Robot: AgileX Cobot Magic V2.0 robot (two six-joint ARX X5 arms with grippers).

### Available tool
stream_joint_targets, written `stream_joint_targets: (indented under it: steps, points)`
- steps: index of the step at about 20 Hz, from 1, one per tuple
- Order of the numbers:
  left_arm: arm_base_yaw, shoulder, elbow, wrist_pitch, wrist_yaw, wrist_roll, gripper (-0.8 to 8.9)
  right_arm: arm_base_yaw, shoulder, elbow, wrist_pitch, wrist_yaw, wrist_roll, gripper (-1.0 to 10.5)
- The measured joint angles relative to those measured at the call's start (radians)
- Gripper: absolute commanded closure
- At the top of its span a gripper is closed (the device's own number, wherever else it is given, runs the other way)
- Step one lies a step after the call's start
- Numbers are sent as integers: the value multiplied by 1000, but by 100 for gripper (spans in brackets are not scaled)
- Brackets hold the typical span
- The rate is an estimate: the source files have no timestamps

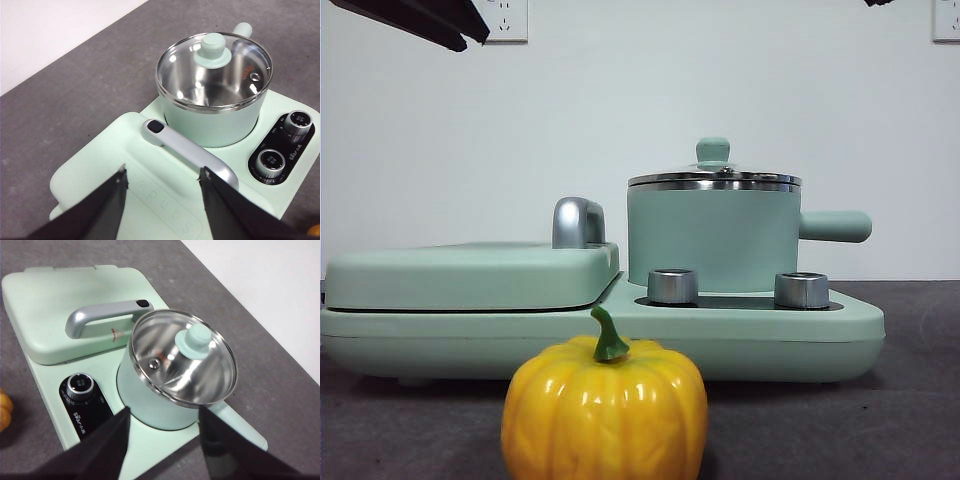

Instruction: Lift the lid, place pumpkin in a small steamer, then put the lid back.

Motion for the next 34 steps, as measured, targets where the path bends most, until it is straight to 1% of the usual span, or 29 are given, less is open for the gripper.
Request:
stream_joint_targets:
  steps: [2, 4, 9, 12, 18, 22, 25, 28, 34]
  points:
    - [-8, 0, 0, 6, 0, -9, 565, 4, 0, 0, 0, 0, 2, 707]
    - [-14, 0, 0, 25, 0, -20, 565, 8, 0, 0, 3, 1, 26, 707]
    - [-23, 0, 0, 85, 0, -38, 565, 8, 0, 0, 45, 0, 172, 707]
    - [-36, 1, 0, 127, 0, -53, 565, 8, 0, 0, 56, -18, 248, 707]
    - [-63, 58, 4, 231, 0, -142, 565, -6, -1, 0, 80, -75, 353, 707]
    - [-99, 135, 4, 305, 0, -176, 565, -15, -10, 0, 121, -109, 417, 707]
    - [-129, 194, 4, 385, 0, -184, 565, -17, -16, 0, 140, -124, 453, 707]
    - [-164, 257, 4, 490, 0, -196, 565, -17, -16, 0, 146, -130, 470, 707]
    - [-212, 381, 4, 671, 0, -218, 565, -17, -16, 0, 153, -130, 478, 707]
